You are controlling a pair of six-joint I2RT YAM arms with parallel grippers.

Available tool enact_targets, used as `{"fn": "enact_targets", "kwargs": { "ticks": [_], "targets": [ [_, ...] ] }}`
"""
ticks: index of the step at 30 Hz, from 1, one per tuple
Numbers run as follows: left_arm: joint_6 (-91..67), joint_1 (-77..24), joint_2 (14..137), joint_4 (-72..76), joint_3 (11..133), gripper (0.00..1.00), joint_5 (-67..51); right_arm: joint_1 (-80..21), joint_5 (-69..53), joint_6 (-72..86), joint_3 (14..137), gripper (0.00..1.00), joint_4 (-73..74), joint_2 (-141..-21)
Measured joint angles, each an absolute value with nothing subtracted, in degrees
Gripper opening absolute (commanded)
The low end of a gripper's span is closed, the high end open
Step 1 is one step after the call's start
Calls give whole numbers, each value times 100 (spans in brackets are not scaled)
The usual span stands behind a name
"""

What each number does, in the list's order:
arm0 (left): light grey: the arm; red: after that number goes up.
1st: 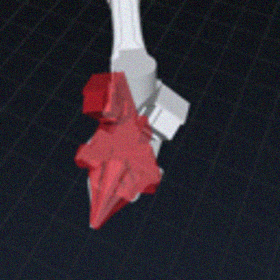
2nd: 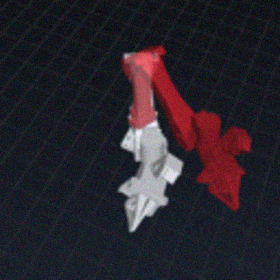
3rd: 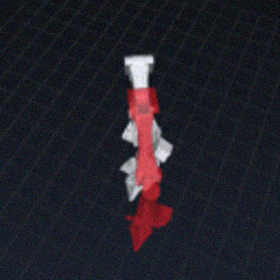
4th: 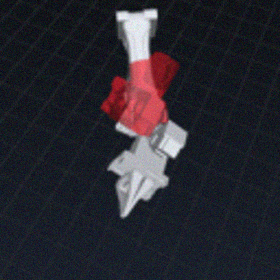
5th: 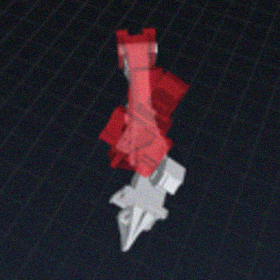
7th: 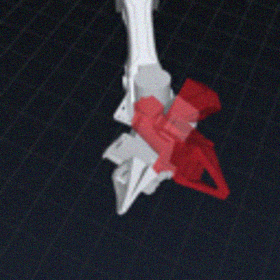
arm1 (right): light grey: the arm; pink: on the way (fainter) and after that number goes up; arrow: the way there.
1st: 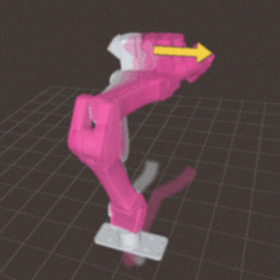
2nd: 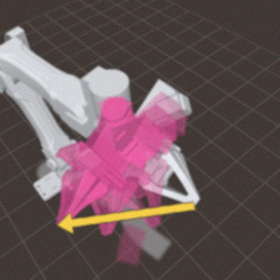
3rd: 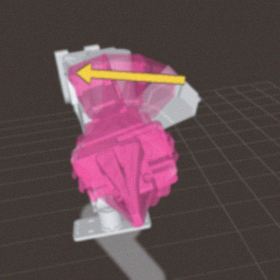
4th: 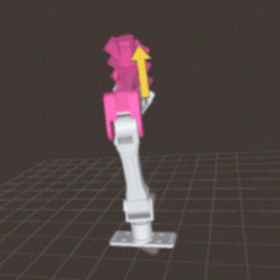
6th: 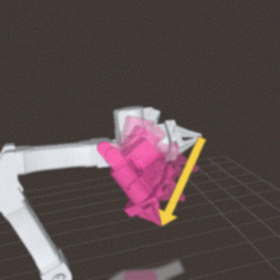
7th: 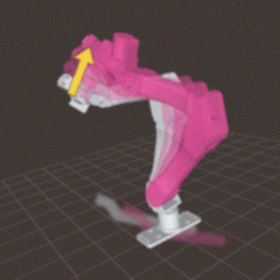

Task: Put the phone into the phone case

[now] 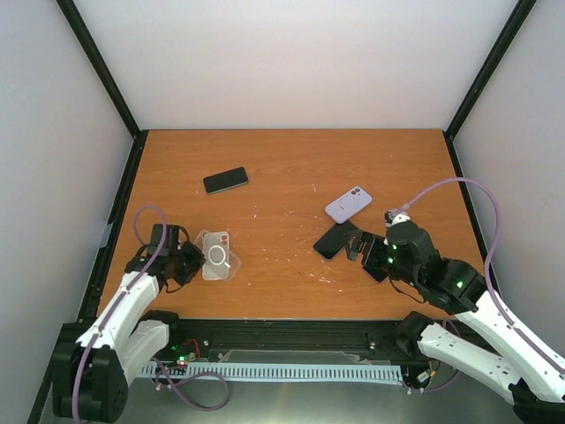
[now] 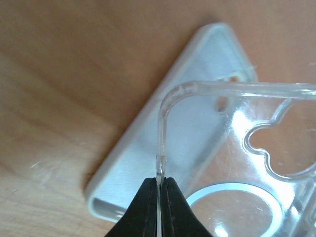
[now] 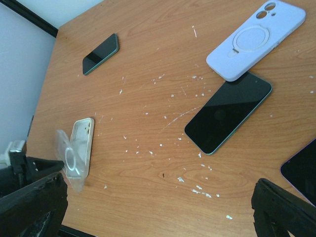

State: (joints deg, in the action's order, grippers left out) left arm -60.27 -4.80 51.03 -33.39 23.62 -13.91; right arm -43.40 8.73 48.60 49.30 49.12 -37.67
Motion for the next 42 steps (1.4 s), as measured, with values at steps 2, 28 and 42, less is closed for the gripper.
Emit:
{"fn": "enact_targets", "kwargs": {
  "ticks": [2,28,42],
  "targets": [
    [-5843,-482,4958,-3341,2543,0,-1396,-4340,843,4917,4871,100,4904,-3820],
    [-4563,-2939,6442,-1798,3140,0,-2591,-2716,1839,6014,4547,96,5498,-5872],
    [-4707,-4062,8254,-1647,3835,5,-1968,-1243,1253,5743,4134,95,4657,-7166]
  ]
}}
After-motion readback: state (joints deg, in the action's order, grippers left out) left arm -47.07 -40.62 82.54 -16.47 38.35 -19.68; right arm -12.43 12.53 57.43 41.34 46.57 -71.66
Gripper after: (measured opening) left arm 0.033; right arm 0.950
